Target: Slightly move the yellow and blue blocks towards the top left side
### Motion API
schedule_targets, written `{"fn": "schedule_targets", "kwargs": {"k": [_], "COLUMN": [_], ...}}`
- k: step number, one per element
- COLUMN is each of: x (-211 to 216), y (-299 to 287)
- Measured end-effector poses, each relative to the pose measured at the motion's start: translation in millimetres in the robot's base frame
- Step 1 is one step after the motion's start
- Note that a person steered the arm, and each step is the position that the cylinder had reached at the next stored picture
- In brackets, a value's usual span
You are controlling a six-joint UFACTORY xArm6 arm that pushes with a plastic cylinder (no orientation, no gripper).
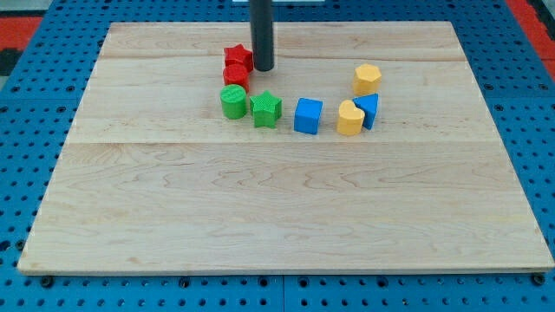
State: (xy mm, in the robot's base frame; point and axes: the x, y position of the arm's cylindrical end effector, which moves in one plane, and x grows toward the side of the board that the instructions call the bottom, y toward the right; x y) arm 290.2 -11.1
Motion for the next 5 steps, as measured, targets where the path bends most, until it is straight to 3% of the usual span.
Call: {"fn": "schedule_targets", "kwargs": {"k": [2,3,4,5], "x": [-25.4,-13.5,12.2,29.7], "y": [0.2,95.6,75.5,94.3]}}
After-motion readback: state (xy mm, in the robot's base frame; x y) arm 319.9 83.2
